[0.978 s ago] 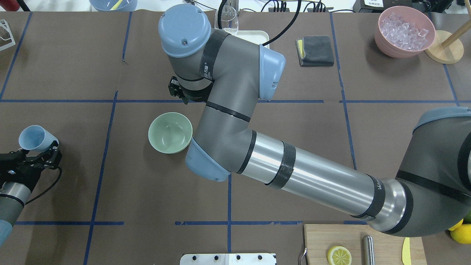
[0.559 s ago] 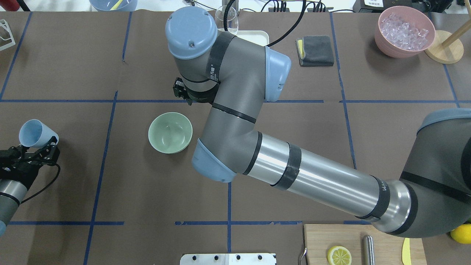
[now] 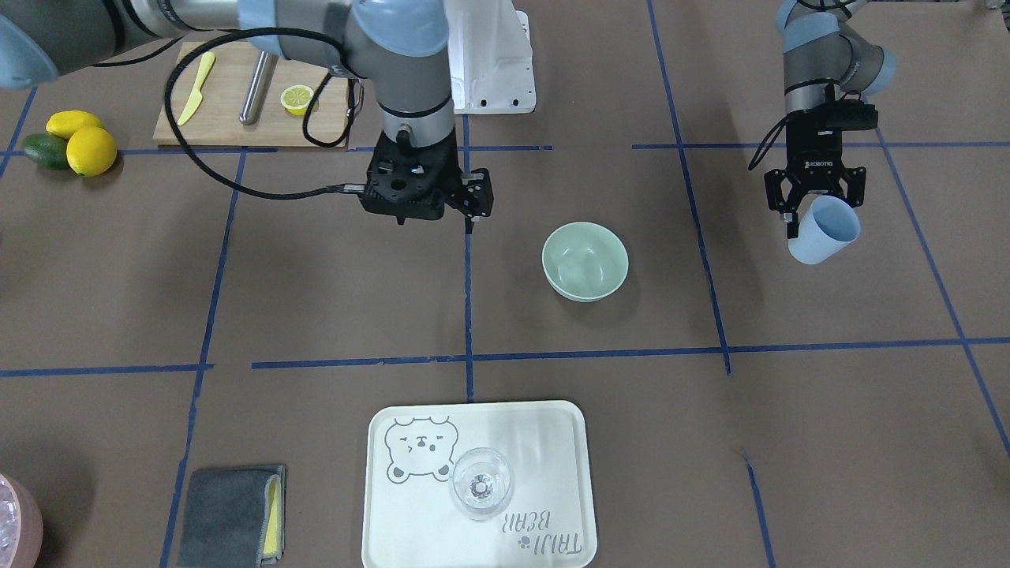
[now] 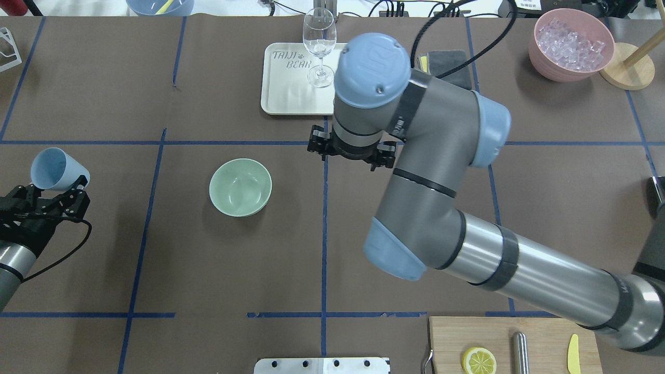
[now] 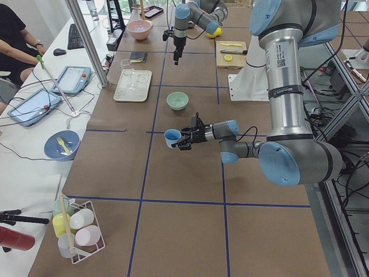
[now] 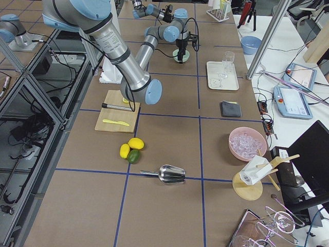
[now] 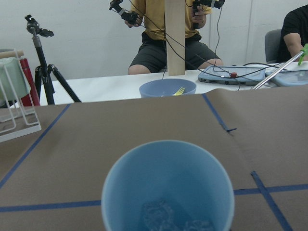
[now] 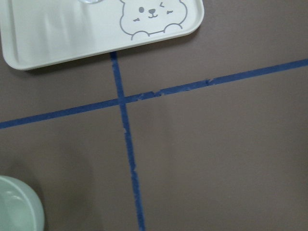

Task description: Pour ice into bowl

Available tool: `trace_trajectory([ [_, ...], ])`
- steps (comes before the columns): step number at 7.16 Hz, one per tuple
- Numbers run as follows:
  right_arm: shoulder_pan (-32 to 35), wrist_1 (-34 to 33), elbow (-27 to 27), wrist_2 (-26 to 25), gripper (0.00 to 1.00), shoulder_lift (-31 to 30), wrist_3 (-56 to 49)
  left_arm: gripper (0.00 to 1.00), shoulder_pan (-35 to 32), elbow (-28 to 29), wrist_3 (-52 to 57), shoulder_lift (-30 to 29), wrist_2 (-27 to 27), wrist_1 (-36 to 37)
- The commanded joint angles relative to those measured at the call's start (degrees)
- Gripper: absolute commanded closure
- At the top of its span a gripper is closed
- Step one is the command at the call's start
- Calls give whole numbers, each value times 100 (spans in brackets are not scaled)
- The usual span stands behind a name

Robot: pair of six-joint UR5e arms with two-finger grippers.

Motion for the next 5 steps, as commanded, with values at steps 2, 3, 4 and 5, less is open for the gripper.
trace_trajectory([
  [2,191,68,1143,23,0,-1302,-796,100,13,-112,676,-804,-33,69],
  [3,322,68,1311,40,0,-1584,-1042,100,39,-129,842,-1060,-41,87],
  [4,454,68,1321,180,0,-1744,-1236,100,39,-94,1192,-1167,-42,113],
  [5,542,77,1330,216,0,-1954,-1499,100,39,-137,1439,-1299,-33,113],
])
